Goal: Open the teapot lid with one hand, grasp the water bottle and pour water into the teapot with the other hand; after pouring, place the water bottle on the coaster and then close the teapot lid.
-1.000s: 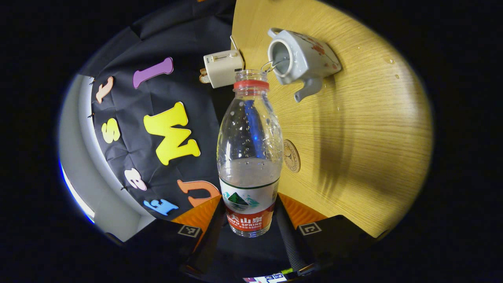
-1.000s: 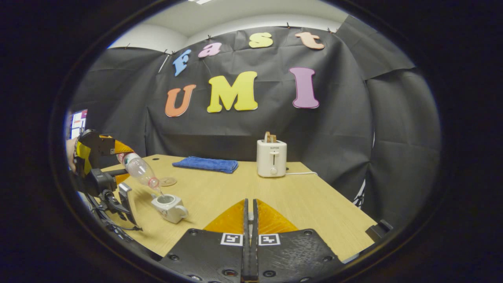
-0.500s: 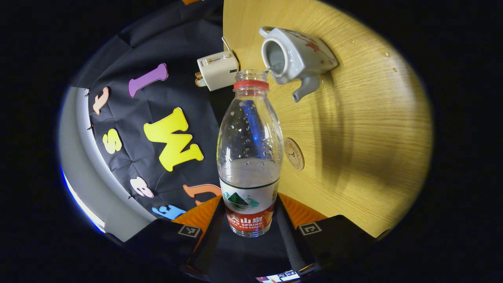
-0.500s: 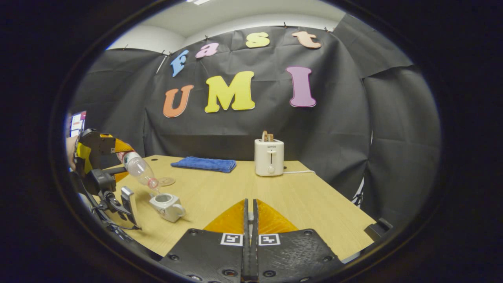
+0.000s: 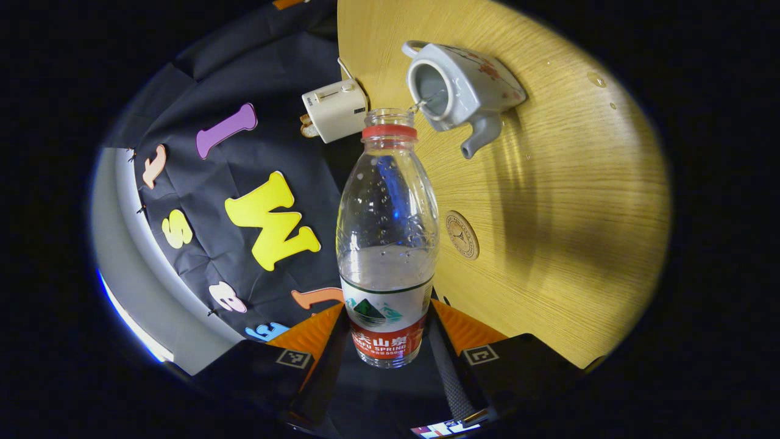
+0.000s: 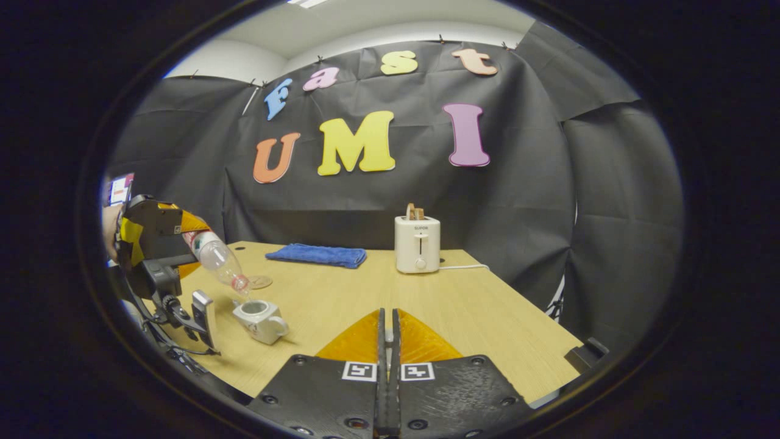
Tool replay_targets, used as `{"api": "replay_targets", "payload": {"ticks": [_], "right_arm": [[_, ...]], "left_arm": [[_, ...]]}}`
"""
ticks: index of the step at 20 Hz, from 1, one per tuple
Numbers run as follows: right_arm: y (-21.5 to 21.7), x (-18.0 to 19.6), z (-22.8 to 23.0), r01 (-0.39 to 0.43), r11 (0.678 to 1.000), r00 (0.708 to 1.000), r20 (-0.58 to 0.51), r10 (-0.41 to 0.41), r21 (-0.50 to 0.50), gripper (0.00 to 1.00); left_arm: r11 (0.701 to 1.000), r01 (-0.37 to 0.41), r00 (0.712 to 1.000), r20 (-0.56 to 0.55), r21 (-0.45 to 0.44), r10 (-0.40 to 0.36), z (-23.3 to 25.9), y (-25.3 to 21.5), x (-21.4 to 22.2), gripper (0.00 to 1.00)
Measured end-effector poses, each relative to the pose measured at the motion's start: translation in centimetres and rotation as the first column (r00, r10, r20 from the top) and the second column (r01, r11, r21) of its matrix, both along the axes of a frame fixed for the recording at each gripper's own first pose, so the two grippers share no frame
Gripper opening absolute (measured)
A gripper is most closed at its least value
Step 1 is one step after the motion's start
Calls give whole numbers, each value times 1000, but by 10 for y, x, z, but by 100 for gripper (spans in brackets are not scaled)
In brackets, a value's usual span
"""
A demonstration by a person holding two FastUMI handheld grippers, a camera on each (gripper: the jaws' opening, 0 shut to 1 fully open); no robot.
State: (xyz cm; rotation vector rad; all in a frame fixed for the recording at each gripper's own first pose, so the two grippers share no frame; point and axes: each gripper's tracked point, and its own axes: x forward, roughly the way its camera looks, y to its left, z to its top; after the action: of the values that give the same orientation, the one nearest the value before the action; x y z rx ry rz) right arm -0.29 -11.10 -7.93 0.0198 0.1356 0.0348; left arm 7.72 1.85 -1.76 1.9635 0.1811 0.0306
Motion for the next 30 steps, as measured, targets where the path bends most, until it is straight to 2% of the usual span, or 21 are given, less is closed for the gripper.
{"api": "replay_targets", "payload": {"ticks": [4,5,6,17,18,20,30], "right_arm": [[1,0,-1,-2,1000,1000,1,2,5,0],[0,0,-1,-2,1000,1000,0,2,5,0],[0,0,-1,-1,1000,1000,1,1,7,0],[-4,-1,-2,5,1000,1000,-1,-5,15,0],[-4,-1,-2,6,1000,1000,-2,-6,16,2],[-5,-1,-2,7,1000,1000,-1,-7,18,0],[-2,-3,-1,2,1000,1000,11,-2,8,0]], "left_arm": [[1000,-1,1000,2,23,1,3,-2,2,75],[1000,-2,1000,4,27,2,4,-2,2,79],[1000,-3,1000,5,30,3,5,-2,2,75],[995,5,1000,9,99,-6,12,-7,3,75],[994,10,1000,7,108,-11,13,-8,3,79],[992,12,1000,8,123,-13,15,-7,4,75],[981,35,998,37,190,-43,25,-15,6,75]]}}
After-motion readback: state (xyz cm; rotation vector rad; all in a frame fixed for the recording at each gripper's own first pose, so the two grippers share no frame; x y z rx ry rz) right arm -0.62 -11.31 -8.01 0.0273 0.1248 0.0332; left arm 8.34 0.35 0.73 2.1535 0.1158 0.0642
